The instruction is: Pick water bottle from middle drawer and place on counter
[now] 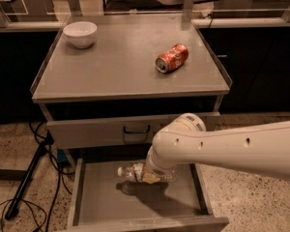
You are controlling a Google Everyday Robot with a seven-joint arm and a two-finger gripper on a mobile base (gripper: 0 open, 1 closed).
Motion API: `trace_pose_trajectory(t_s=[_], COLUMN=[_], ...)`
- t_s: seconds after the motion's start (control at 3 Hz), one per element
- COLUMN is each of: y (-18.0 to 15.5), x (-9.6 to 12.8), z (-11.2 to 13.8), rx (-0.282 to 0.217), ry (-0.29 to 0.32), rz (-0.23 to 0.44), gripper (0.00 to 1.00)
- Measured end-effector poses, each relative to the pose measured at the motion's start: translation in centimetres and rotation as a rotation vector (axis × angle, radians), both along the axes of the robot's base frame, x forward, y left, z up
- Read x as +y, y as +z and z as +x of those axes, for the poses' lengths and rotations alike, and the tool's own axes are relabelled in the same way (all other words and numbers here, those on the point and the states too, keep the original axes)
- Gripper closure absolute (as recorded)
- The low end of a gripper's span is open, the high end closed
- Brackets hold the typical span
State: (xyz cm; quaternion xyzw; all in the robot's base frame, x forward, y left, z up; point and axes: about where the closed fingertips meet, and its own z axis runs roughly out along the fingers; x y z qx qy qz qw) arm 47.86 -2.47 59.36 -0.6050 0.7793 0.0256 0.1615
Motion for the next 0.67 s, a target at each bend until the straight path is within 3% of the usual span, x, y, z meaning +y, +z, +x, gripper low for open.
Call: trace_pose_trajectory(t_s=[0.33,0.67], y=[0.2,2.7], x=[0.8,2.0], z=[0.5,-0.2], rx=[-0.003,-0.047], ry=[0.017,0.066], rz=[-0.004,0.01], gripper=[1.0,1.0])
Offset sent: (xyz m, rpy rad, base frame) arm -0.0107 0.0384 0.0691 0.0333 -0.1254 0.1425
